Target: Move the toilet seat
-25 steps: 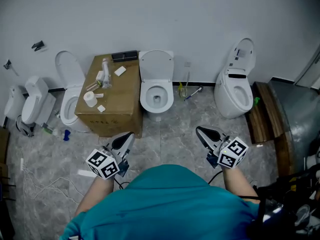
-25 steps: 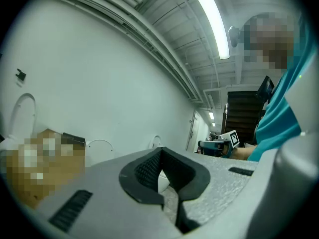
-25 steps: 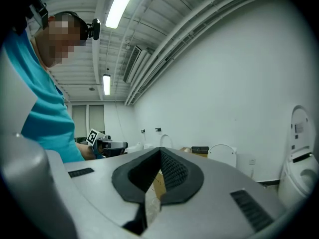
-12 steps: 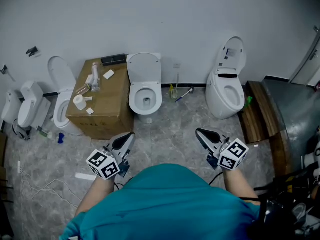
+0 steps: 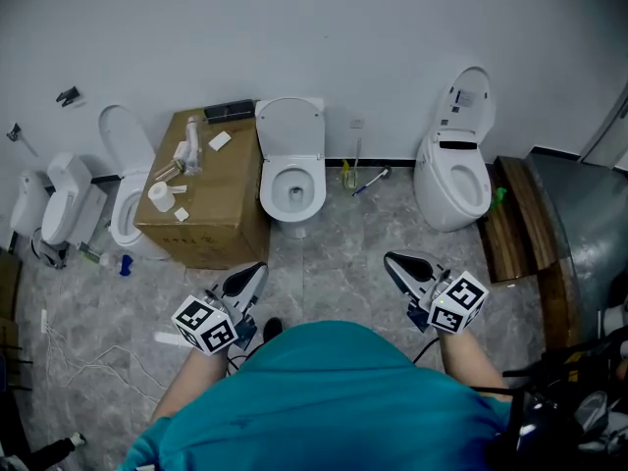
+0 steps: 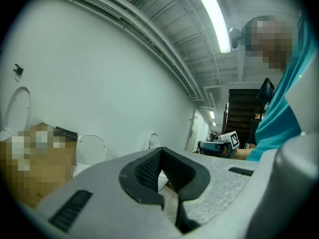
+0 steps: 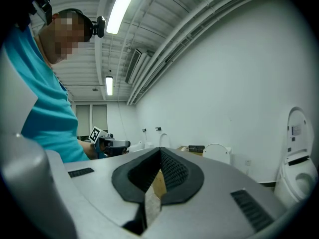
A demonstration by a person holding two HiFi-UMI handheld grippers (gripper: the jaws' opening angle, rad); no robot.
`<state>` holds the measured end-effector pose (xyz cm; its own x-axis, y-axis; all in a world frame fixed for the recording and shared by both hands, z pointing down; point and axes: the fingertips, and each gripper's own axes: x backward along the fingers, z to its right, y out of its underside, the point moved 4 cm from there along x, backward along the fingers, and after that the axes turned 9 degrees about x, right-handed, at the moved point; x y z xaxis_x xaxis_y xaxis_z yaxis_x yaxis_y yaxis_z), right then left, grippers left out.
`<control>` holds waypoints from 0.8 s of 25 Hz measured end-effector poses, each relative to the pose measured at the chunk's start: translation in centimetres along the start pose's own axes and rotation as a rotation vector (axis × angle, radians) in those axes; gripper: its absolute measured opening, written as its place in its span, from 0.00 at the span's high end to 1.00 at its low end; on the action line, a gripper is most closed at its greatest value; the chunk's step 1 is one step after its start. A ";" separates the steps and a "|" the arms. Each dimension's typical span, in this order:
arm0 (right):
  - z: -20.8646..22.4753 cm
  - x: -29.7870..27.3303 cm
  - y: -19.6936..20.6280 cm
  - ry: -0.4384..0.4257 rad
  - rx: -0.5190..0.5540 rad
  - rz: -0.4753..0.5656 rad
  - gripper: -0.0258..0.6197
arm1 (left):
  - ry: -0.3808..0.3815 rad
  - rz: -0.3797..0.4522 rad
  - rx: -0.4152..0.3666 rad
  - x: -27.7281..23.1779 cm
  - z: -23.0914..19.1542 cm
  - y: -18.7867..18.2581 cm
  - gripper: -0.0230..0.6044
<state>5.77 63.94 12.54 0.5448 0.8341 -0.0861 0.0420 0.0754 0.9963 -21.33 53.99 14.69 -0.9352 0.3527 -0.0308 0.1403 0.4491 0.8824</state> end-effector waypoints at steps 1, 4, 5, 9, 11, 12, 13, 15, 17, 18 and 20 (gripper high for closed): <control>0.2 -0.8 0.0 0.000 0.001 -0.001 0.96 | 0.002 0.001 0.005 0.0 -0.8 -0.2 0.96; 0.8 -4.0 -0.1 0.005 0.010 -0.007 0.96 | 0.023 -0.002 0.006 -0.4 -3.7 -1.2 0.96; 1.1 -5.2 -0.2 0.010 0.016 -0.010 0.96 | 0.033 -0.004 0.002 -0.6 -4.9 -1.8 0.96; 2.1 -10.6 -0.8 0.038 0.017 -0.017 0.96 | 0.067 -0.018 0.000 -1.2 -10.3 -4.6 0.96; 2.5 -13.3 -1.5 0.047 0.025 -0.015 0.96 | 0.087 -0.031 0.000 -1.7 -12.9 -6.3 0.96; 3.0 -14.5 -1.9 0.056 0.027 -0.011 0.96 | 0.097 -0.036 -0.003 -2.0 -14.2 -7.3 0.96; 3.5 -15.8 -2.3 0.067 0.027 -0.005 0.96 | 0.108 -0.041 -0.007 -2.4 -15.5 -8.2 0.96; 4.5 -18.3 -2.9 0.090 0.024 0.003 0.96 | 0.130 -0.051 -0.014 -3.1 -17.9 -9.9 0.96; 5.3 -20.8 -3.2 0.104 0.020 0.001 0.96 | 0.148 -0.062 -0.017 -3.6 -20.2 -11.2 0.96; 5.6 -22.1 -3.2 0.108 0.017 -0.003 0.96 | 0.153 -0.067 -0.018 -3.8 -21.4 -11.7 0.96; 6.1 -24.5 -3.2 0.112 0.009 -0.013 0.96 | 0.157 -0.074 -0.013 -4.0 -23.6 -12.7 0.96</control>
<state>-2.56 39.96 11.51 0.4471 0.8891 -0.0983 0.0562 0.0818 0.9951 -27.10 27.50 14.74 -0.9823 0.1857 -0.0229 0.0660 0.4584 0.8863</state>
